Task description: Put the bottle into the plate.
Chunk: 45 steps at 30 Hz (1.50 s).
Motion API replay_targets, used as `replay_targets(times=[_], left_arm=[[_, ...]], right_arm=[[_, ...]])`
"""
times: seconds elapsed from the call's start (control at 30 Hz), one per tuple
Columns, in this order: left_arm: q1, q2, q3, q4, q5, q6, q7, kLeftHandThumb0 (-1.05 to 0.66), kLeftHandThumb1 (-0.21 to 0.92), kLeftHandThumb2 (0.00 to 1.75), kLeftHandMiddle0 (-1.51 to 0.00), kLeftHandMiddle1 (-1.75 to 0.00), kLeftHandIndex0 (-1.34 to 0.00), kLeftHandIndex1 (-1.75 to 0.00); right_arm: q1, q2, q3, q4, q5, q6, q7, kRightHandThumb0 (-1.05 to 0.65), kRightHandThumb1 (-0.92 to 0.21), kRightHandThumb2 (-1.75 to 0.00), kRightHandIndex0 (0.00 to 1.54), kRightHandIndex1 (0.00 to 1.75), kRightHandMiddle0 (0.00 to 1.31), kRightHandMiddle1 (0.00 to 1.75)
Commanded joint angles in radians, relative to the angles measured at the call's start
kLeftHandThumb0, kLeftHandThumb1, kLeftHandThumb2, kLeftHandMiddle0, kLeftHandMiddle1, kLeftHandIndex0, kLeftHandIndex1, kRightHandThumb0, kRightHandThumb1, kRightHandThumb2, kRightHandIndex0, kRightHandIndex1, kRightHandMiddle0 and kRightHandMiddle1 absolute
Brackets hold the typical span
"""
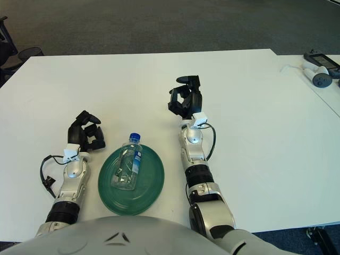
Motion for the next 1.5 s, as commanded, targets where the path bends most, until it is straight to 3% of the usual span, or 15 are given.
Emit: replay_targets(times=[0.0, 0.4, 1.17, 1.47], left_arm=[[0.067, -0.007, -0.003, 0.045, 0.013, 0.053, 0.010, -0.63, 0.00, 1.71, -1.33, -1.75, -0.88, -1.75], [0.074, 0.000, -0.008, 0.040, 0.001, 0.058, -0.015, -0.63, 0.00, 1.71, -1.34, -1.75, -0.88, -1.75], [0.095, -0.003, -0.003, 0.003, -0.036, 0.038, -0.072, -0.58, 0.08, 1.61, -1.35, -1.75, -0.81, -1.75], [0.099, -0.003, -0.004, -0.007, -0.033, 0.031, -0.067, -0.56, 0.10, 1.58, -1.33, -1.75, -0.79, -1.75]], right_arm=[[0.032, 0.011, -0.030, 0.025, -0.010, -0.003, -0.016, 0.00, -0.54, -1.06, 0.47, 1.72, 0.21, 1.75], [0.054, -0.010, -0.101, 0.091, -0.016, -0.012, -0.035, 0.00, -0.55, -1.05, 0.47, 1.71, 0.21, 1.75], [0.080, -0.033, -0.123, 0.227, -0.056, 0.004, -0.018, 0.00, -0.58, -1.01, 0.44, 1.72, 0.17, 1.75], [0.096, -0.063, -0.101, 0.247, -0.058, 0.106, 0.058, 0.00, -0.57, -1.03, 0.46, 1.71, 0.18, 1.75]])
